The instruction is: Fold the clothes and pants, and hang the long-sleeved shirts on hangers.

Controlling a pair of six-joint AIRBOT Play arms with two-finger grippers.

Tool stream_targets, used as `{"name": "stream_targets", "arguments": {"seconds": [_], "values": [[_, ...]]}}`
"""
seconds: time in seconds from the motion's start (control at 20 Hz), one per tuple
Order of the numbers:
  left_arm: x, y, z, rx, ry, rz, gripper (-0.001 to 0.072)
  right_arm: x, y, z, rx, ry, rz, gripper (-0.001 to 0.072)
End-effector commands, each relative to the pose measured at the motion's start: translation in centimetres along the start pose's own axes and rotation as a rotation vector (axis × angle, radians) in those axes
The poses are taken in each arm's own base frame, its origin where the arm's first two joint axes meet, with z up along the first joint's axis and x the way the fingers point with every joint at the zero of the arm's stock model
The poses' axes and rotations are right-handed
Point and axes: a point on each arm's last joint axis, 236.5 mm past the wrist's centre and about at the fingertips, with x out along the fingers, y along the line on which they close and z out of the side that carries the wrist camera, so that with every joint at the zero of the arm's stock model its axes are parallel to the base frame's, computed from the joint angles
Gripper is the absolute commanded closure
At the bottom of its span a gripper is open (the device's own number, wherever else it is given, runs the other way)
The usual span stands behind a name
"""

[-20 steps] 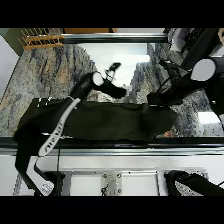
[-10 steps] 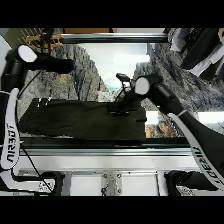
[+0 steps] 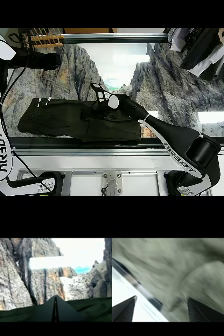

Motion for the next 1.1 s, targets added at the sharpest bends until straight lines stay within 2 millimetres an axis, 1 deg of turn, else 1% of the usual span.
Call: {"name": "stream_targets", "arguments": {"seconds": [0.0,0.05,0.1,0.15,0.2,0.25,0.3,0.35,0.4,0.45,0.5,0.55,0.6,0.65,0.75,0.9,1.05], "values": [[-0.3,-1.2,-0.2,0.011,0.005,-0.015,0.0687,-4.5,1.7,3.2,-0.115,-0.125,0.025,0.0033],[-0.4,-1.6,-0.3,0.017,0.008,-0.02,0.0687,-7.0,0.2,3.5,-0.153,-0.139,-0.031,0.0033],[-0.5,-2.0,-0.7,0.022,0.008,-0.025,0.0687,-9.4,-1.8,3.1,-0.163,-0.14,-0.088,0.0033],[-0.5,-2.3,-1.2,0.021,0.005,-0.027,0.0687,-11.6,-4.2,2.3,-0.144,-0.135,-0.137,0.0032],[-0.3,-2.5,-2.2,0.018,0.011,-0.029,0.0687,-13.7,-7.3,1.0,-0.103,-0.13,-0.191,0.0032],[-0.1,-2.8,-3.5,0.017,0.025,-0.032,0.0687,-15.9,-10.8,-0.7,-0.024,-0.127,-0.236,0.0032],[0.2,-3.1,-5.0,0.016,0.043,-0.036,0.0687,-17.7,-14.2,-2.5,0.069,-0.139,-0.274,0.0032],[0.5,-3.5,-6.5,0.016,0.064,-0.042,0.0687,-19.6,-18.0,-4.4,0.203,-0.166,-0.311,0.0032],[0.9,-3.9,-7.9,0.019,0.081,-0.047,0.0687,-21.1,-21.5,-6.3,0.346,-0.196,-0.339,0.0032],[1.2,-4.3,-9.2,0.022,0.096,-0.053,0.0687,-22.0,-24.1,-8.1,0.46,-0.216,-0.347,0.003],[1.6,-4.8,-10.1,0.028,0.103,-0.059,0.0687,-22.4,-26.3,-9.7,0.561,-0.227,-0.338,0.0027],[1.9,-5.3,-10.9,0.034,0.105,-0.065,0.0687,-22.3,-27.6,-10.9,0.612,-0.234,-0.315,0.0021],[2.1,-5.7,-11.5,0.036,0.104,-0.07,0.0687,-21.8,-28.4,-11.6,0.655,-0.24,-0.277,0.0002],[2.4,-6.1,-11.9,0.042,0.1,-0.075,0.0687,-21.2,-28.7,-11.8,0.669,-0.243,-0.242,0.0002],[2.8,-6.6,-12.4,0.043,0.101,-0.082,0.0687,-19.4,-28.6,-11.7,0.657,-0.219,-0.181,0.0002],[2.9,-7.0,-12.3,0.041,0.092,-0.088,0.0687,-16.2,-27.7,-10.6,0.665,-0.208,-0.087,0.0003],[2.8,-7.0,-12.4,0.03,0.096,-0.086,0.0686,-13.1,-25.8,-9.2,0.673,-0.218,0.02,0.0004]]}}
